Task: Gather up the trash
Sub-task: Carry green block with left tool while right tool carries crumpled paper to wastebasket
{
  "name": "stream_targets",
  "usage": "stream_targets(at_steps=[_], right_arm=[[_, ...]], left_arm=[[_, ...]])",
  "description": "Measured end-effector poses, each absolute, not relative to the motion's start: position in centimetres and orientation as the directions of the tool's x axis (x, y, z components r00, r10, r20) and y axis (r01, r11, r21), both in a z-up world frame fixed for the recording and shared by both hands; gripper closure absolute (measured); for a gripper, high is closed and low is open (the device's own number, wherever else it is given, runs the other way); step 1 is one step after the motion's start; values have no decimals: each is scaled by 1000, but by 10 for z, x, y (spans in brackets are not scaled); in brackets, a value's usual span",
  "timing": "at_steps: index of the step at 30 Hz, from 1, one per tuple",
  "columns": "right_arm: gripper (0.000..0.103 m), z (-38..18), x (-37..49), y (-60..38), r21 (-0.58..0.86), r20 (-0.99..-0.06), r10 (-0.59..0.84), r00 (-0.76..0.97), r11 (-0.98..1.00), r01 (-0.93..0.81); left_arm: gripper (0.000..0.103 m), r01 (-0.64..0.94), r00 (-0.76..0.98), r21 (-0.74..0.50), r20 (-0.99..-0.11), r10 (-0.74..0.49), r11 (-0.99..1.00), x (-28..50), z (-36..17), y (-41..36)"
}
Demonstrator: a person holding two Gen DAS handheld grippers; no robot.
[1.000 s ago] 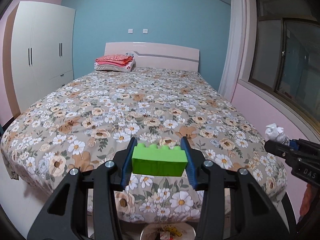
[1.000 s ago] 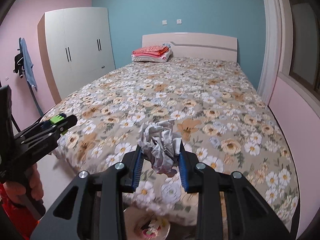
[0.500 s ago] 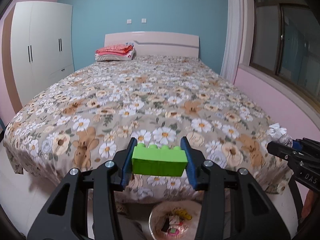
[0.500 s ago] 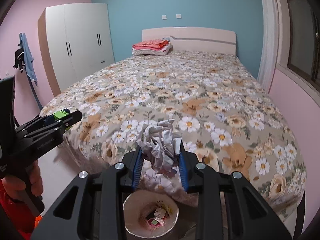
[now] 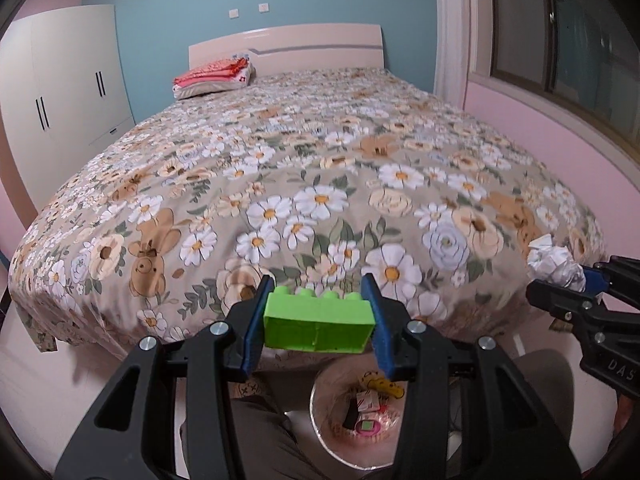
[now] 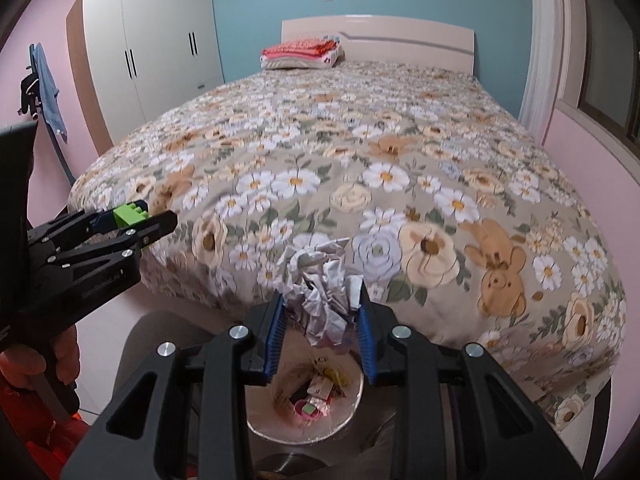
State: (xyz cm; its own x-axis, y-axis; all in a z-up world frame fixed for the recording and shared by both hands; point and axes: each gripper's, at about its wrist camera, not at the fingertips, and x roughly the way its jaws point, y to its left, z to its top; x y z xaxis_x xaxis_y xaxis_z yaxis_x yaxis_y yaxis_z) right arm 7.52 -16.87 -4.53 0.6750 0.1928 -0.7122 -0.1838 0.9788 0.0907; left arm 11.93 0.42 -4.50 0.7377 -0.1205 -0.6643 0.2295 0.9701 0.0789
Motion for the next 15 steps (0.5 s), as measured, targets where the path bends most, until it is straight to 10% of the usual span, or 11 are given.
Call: stream_targets(at_steps=[15], right_arm=[[69, -107, 83, -156, 101, -804, 187, 565, 978, -181]], left_arm=[[58, 293, 621, 120, -778, -93, 949, 128, -122, -10]])
